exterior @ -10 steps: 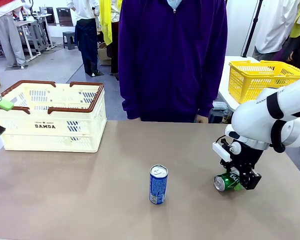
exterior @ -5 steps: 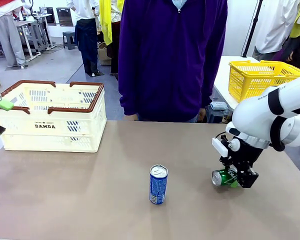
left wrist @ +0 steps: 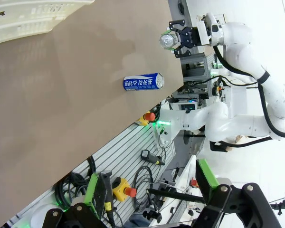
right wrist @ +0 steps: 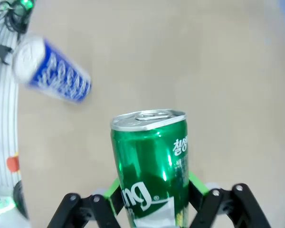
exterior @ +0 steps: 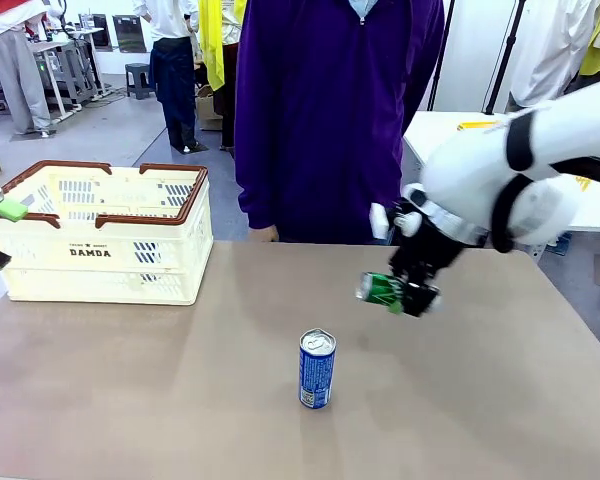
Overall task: Place the drinks into the Shopping basket.
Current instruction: Pick up one drink and place it into the Shopping basket.
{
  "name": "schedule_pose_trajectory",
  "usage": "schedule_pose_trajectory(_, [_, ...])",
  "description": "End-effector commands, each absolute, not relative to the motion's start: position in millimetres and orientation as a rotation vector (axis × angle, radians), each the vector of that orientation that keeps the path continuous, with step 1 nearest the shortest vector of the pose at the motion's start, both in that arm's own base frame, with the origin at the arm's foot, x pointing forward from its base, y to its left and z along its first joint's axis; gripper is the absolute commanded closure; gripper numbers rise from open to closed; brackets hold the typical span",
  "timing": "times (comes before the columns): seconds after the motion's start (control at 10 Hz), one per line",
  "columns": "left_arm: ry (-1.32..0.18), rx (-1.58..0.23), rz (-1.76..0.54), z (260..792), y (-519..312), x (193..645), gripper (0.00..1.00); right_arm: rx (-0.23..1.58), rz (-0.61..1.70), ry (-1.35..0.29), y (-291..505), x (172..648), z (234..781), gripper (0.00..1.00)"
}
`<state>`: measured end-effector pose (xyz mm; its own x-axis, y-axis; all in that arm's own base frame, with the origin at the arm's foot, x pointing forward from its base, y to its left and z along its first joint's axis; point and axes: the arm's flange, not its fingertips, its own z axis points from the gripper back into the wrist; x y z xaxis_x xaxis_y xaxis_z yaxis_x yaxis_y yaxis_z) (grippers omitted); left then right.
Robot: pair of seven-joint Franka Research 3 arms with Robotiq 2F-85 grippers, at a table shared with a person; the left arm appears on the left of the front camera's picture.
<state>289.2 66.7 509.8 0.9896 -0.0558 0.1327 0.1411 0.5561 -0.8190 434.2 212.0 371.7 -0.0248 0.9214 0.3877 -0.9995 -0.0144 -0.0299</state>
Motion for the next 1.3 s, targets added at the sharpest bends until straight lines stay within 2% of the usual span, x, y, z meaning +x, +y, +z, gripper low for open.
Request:
schedule_pose_trajectory(0.0, [-0.1, -0.991, -0.109, 511.1, 65.4, 288.9, 0.0, 0.227, 1.753, -0.336, 278.2, 472.6, 368.2, 1.0])
schedule_pose_trajectory(0.2, [-0.1, -0.991, -0.109, 511.1, 65.4, 288.9, 0.0, 0.203, 1.928, -0.332, 352.8, 487.4, 360.6, 1.0])
schedule_pose_trajectory(0.5, [-0.1, -0.991, -0.109, 511.1, 65.4, 288.9, 0.0, 0.26, 2.059, -0.169, 423.2, 495.8, 318.8, 1.0])
schedule_pose_trajectory(0.8, [-0.1, -0.991, -0.109, 511.1, 65.4, 288.9, 0.0, 0.251, 2.05, -0.117, 424.1, 493.2, 286.5, 1.0])
schedule_pose_trajectory(1.0, [-0.1, -0.991, -0.109, 511.1, 65.4, 288.9, 0.0, 0.25, 2.059, -0.107, 421.3, 492.7, 287.9, 1.0])
schedule_pose_trajectory(1.1, [-0.1, -0.991, -0.109, 511.1, 65.4, 288.9, 0.0, 0.263, 2.046, -0.099, 418.4, 495.4, 289.0, 0.68])
schedule_pose_trajectory(1.2, [-0.1, -0.991, -0.109, 511.1, 65.4, 288.9, 0.0, 0.271, 2.039, -0.09, 415.9, 497.0, 288.7, 0.12])
